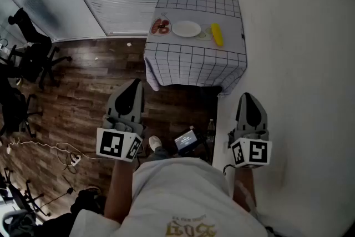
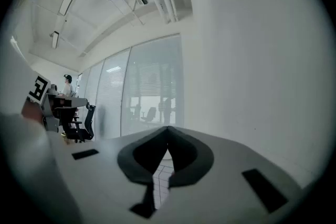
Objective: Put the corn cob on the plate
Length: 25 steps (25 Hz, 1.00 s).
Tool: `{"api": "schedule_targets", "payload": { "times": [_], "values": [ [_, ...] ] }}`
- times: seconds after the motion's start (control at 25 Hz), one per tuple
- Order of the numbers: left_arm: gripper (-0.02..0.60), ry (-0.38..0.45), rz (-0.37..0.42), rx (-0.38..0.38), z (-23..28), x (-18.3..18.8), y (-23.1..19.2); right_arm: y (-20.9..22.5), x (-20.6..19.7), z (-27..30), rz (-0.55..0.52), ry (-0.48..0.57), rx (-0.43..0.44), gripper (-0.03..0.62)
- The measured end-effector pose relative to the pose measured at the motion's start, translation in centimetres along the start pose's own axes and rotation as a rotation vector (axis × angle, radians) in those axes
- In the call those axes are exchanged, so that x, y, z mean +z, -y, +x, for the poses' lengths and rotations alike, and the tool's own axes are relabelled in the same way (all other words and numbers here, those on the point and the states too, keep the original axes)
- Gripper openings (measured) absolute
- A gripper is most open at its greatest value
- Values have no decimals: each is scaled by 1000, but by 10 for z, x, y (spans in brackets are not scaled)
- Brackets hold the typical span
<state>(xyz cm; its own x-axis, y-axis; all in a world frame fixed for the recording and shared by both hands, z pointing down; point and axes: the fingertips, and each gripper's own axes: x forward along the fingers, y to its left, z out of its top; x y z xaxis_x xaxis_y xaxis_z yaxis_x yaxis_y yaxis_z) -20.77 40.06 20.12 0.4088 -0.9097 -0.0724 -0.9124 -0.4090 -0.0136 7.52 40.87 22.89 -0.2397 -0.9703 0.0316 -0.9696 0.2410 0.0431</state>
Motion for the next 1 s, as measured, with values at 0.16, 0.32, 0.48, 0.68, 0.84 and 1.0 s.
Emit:
{"api": "schedule_targets", "payload": {
  "times": [0.16, 0.32, 0.48, 0.68, 0.84, 1.0],
  "values": [
    [3, -6, -7, -1, 3, -4, 5, 2, -7, 2, -1, -12, 14, 8],
    [3, -23, -7, 8, 4, -10, 11, 4, -12, 3, -4, -21, 31, 8],
    [3, -32, -10, 19, 3, -15, 19, 9, -14, 2, 0, -14, 48, 8],
    [3, -35, 0, 8, 12, -20, 29, 17, -23, 6, 3, -30, 50, 8],
    [3, -26, 22, -11, 25, -17, 33, 24, -22, 11, 5, -26, 46, 8],
    [3, -12, 14, -26, 47, -14, 31, 32, -19, 24, 2, -25, 40, 8]
  ]
}}
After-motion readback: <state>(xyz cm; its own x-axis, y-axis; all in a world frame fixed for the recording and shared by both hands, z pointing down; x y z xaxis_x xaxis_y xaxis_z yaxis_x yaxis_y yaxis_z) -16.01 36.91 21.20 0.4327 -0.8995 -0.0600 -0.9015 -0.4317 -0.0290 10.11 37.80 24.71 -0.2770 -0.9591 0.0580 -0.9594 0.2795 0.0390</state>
